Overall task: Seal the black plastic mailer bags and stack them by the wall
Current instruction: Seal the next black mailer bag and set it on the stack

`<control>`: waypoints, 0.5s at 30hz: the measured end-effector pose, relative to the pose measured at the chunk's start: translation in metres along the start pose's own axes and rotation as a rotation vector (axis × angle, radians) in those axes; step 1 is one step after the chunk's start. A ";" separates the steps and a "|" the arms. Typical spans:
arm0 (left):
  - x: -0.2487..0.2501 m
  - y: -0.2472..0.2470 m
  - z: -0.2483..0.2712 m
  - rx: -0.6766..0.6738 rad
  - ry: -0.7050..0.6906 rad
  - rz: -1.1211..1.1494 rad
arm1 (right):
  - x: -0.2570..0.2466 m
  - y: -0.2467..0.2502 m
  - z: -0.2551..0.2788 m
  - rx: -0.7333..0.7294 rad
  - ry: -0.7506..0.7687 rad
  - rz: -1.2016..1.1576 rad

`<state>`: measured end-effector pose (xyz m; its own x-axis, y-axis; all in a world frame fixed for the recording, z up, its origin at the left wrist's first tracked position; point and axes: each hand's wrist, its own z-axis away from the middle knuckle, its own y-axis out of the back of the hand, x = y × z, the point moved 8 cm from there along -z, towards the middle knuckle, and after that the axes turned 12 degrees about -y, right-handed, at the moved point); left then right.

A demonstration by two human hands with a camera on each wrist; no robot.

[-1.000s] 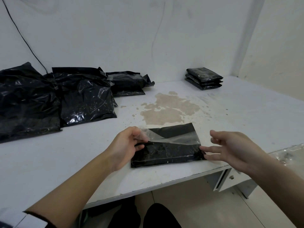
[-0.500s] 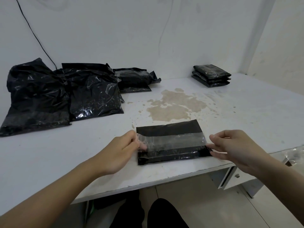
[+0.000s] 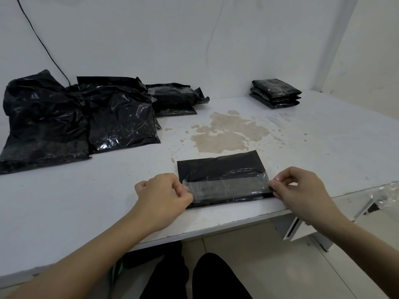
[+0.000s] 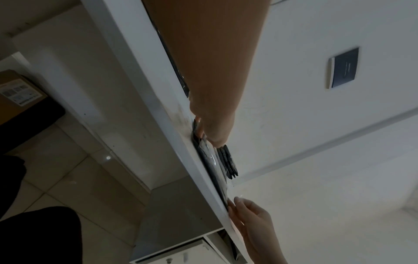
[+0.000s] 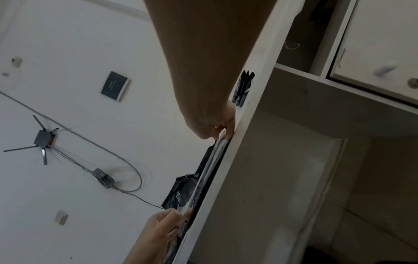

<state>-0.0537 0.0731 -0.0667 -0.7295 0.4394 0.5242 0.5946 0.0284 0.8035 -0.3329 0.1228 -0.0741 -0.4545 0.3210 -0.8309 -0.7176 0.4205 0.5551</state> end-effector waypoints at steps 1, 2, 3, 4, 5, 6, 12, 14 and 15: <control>0.000 -0.002 0.000 0.014 0.003 -0.032 | 0.000 -0.001 0.000 0.014 0.020 0.007; 0.000 -0.004 0.000 0.020 0.005 -0.064 | 0.000 -0.002 0.000 0.023 0.039 0.013; 0.000 -0.007 0.000 0.022 0.006 -0.094 | 0.000 -0.002 0.001 0.034 0.057 0.025; 0.000 -0.008 0.000 0.023 0.005 -0.117 | -0.001 -0.003 0.002 0.048 0.075 0.039; 0.000 -0.009 -0.001 0.021 0.003 -0.137 | -0.002 -0.003 0.003 0.065 0.094 0.050; 0.000 -0.010 -0.001 0.016 0.002 -0.155 | -0.003 -0.003 0.004 0.080 0.114 0.059; 0.006 -0.011 0.004 0.013 -0.034 -0.304 | -0.010 -0.012 0.020 0.253 0.316 0.292; 0.010 -0.010 0.005 0.041 -0.052 -0.329 | -0.013 -0.011 0.026 0.320 0.332 0.397; 0.011 -0.009 0.006 0.059 -0.060 -0.335 | -0.016 -0.011 0.028 0.343 0.358 0.415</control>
<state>-0.0648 0.0833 -0.0702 -0.8672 0.4492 0.2149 0.3451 0.2309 0.9097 -0.3034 0.1366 -0.0661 -0.8486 0.2374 -0.4728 -0.2618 0.5883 0.7651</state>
